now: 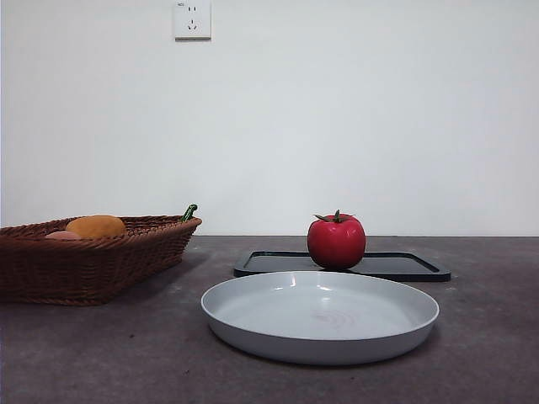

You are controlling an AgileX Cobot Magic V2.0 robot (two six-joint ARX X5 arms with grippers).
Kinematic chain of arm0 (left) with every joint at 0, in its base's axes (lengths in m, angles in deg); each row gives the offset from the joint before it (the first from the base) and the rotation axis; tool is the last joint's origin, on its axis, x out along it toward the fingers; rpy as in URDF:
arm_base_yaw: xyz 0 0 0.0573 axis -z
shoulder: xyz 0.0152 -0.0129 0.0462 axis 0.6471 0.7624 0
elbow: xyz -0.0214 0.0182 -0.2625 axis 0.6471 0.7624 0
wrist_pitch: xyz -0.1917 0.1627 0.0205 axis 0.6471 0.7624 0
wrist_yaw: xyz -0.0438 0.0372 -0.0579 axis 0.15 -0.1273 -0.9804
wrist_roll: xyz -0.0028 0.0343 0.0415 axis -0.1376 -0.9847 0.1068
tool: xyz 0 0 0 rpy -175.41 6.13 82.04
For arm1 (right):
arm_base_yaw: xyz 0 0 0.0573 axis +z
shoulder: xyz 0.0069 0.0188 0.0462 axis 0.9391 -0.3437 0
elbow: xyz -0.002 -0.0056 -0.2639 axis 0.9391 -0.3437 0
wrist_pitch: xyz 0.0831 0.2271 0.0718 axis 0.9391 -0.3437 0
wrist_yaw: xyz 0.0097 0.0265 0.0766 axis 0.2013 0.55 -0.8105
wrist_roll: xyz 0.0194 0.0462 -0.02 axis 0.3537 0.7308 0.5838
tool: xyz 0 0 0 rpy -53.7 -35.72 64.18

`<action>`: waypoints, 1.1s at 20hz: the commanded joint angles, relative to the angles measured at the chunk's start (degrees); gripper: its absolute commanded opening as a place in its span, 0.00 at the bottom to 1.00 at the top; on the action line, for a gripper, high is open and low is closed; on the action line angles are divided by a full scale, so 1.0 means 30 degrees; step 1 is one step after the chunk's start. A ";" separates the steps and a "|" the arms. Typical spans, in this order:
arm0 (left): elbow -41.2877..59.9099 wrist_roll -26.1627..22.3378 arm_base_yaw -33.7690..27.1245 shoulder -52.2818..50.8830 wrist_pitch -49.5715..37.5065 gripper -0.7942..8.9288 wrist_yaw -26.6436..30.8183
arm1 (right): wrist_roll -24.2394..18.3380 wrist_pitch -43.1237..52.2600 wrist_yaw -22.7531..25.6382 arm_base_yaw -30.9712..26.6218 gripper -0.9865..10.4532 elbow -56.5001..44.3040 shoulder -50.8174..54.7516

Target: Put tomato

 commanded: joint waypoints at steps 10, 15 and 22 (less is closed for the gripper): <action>-0.0379 -0.0131 0.0051 0.0000 -0.0036 0.55 -0.0080 | 0.1217 -0.0007 -0.0772 0.0357 0.46 -0.2361 0.3235; -0.0379 -0.0138 0.0051 0.0000 -0.0015 0.09 -0.0080 | 0.1341 -0.0036 -0.0765 0.0357 0.10 -0.2361 0.3235; -0.0379 -0.0138 0.0051 -0.0022 -0.0051 0.09 -0.0080 | 0.1341 0.0036 -0.0641 0.0357 0.10 -0.2361 0.3242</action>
